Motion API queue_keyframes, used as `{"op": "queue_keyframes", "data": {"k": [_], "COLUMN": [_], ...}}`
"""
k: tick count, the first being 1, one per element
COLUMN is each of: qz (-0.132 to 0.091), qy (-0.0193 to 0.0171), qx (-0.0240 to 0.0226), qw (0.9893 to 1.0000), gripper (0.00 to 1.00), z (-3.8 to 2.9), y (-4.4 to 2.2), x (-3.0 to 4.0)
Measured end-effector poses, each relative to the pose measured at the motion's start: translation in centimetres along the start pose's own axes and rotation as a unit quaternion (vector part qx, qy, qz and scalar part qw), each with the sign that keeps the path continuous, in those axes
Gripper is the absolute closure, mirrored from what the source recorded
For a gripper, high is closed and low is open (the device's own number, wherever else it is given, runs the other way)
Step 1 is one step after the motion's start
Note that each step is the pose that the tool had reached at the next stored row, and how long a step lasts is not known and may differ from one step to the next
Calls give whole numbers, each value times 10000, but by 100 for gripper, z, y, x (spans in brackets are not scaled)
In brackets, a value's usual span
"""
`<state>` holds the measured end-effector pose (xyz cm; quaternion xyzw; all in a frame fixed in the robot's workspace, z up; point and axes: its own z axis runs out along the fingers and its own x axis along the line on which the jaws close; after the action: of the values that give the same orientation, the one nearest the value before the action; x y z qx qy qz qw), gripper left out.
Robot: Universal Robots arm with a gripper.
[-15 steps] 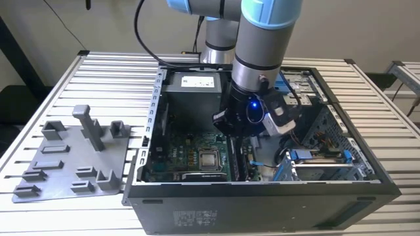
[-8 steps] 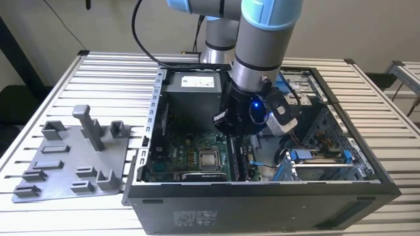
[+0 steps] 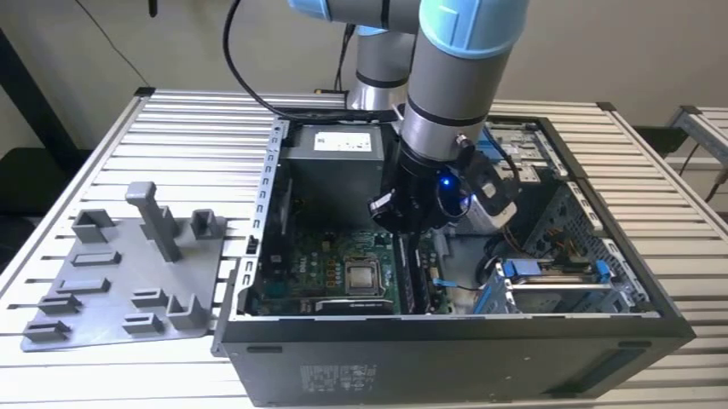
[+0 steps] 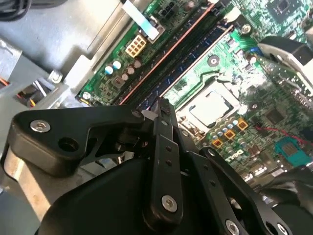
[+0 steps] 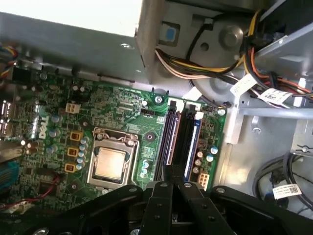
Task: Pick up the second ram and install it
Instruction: 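Press down the second ram until it locks into place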
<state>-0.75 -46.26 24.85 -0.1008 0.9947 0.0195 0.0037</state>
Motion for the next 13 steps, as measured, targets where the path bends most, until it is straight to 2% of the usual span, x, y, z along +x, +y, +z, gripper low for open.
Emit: {"op": "queue_keyframes", "data": {"k": [3,6,10,13], "qz": [-226,-491,-845,-1108], "qy": [4,14,21,24], "qx": [-2,-5,-7,-8], "qw": [9997,9988,9964,9938], "gripper": [89,89,89,89], "z": [0,0,0,0], "y": [1,1,1,1], "x": [3,5,7,6]}}
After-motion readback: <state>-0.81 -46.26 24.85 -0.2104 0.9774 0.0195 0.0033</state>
